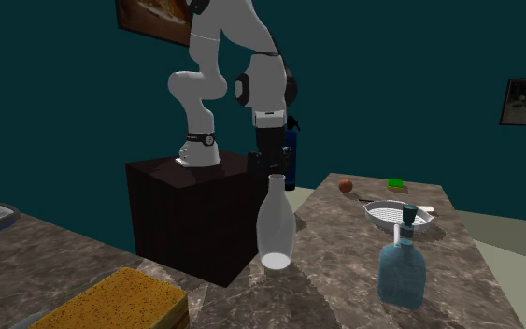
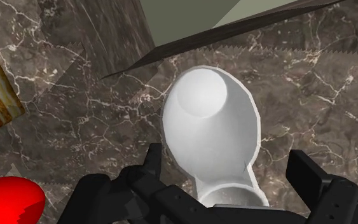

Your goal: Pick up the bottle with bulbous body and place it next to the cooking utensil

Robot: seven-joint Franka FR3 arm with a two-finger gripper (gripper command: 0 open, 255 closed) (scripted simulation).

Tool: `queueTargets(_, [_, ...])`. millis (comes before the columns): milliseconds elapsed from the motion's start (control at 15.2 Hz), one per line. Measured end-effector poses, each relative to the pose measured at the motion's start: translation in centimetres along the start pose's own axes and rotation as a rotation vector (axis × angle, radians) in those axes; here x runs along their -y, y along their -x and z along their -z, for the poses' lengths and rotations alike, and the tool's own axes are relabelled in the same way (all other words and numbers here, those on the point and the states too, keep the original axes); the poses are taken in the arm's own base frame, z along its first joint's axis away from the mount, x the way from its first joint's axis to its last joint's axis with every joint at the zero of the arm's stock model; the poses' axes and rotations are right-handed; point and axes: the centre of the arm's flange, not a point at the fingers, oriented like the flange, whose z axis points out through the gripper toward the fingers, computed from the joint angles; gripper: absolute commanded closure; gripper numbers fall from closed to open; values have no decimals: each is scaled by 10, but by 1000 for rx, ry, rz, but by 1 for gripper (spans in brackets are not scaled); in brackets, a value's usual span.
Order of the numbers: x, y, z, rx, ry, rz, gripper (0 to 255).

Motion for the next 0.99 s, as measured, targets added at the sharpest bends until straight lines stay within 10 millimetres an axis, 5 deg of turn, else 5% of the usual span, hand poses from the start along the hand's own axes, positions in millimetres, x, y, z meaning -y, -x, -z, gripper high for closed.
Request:
queueTargets(660, [0, 0, 0, -1, 0, 0, 255])
queueTargets(990, [0, -2, 20, 0, 0, 0, 255])
